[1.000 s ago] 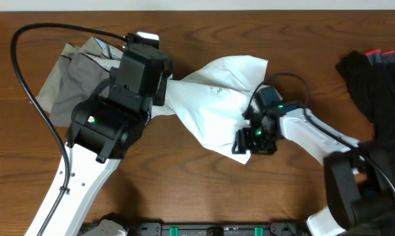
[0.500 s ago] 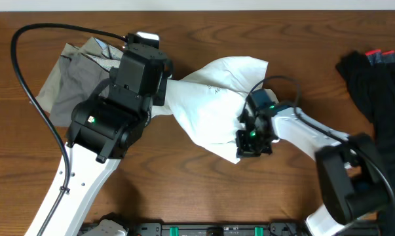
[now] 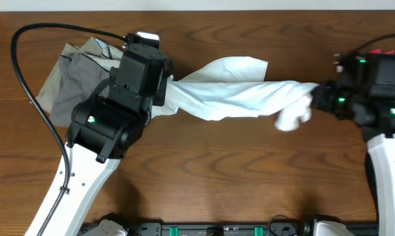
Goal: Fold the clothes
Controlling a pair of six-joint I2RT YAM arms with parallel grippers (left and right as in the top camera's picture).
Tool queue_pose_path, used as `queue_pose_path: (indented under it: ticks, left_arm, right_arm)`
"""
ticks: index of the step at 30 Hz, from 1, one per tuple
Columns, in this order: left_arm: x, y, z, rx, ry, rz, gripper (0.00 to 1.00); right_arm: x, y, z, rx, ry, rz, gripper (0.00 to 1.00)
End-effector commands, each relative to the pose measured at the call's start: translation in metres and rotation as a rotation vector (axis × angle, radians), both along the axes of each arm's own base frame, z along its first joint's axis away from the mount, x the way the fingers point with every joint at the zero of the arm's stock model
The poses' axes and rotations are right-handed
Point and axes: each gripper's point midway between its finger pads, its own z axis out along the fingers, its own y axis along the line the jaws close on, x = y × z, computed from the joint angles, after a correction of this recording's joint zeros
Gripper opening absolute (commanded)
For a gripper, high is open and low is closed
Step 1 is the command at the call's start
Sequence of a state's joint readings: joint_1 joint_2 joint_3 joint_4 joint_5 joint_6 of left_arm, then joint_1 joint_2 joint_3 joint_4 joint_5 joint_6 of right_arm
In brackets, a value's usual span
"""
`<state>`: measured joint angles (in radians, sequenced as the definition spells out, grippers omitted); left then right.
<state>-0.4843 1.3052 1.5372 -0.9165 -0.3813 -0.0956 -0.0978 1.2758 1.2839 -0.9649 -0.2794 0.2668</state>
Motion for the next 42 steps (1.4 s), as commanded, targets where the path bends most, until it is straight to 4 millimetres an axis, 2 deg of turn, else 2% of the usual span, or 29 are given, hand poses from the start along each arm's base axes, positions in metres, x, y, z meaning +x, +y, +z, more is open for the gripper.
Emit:
queue_pose_path:
  ticks: [1,4,6,11,15,23,27,30,36,39,42]
  left_arm:
    - [0.002,0.006,0.009,0.02,-0.022,0.013,0.06]
    - [-0.003,0.008,0.007,0.027,-0.009,0.012,0.06]
    - [-0.008,0.011,0.008,0.033,-0.001,0.01,0.06]
    - [-0.026,0.015,0.024,0.013,-0.038,-0.004,0.06]
    - [-0.045,0.007,0.051,-0.033,-0.116,-0.058,0.06]
    - [-0.086,-0.017,0.141,-0.138,-0.324,-0.233,0.06]
    - [-0.108,-0.016,0.18,-0.173,-0.402,-0.298,0.06]
    - [-0.122,-0.006,0.205,-0.201,-0.455,-0.311,0.06]
    - [-0.141,0.019,0.24,-0.209,-0.548,-0.289,0.06]
    - [-0.143,0.031,0.244,-0.189,-0.565,-0.246,0.06]
    - [-0.14,0.03,0.237,-0.166,-0.537,-0.245,0.06]
  right_arm:
    - [-0.002,-0.022,-0.003,-0.041,0.018,-0.035,0.01]
    - [-0.009,-0.038,-0.005,-0.048,0.044,-0.082,0.01]
    - [-0.015,-0.057,-0.003,-0.092,0.062,-0.142,0.01]
    - [-0.027,-0.077,0.029,-0.111,0.026,-0.207,0.01]
    - [-0.029,-0.076,0.066,-0.128,-0.059,-0.211,0.01]
    - [-0.034,-0.073,0.139,-0.157,-0.236,-0.219,0.01]
    - [-0.042,-0.07,0.17,-0.165,-0.305,-0.217,0.01]
    - [-0.051,-0.064,0.199,-0.167,-0.376,-0.207,0.01]
    - [-0.073,-0.057,0.253,-0.194,-0.515,-0.21,0.01]
    - [-0.084,-0.054,0.271,-0.204,-0.562,-0.213,0.01]
    - [-0.089,-0.053,0.276,-0.206,-0.573,-0.218,0.01]
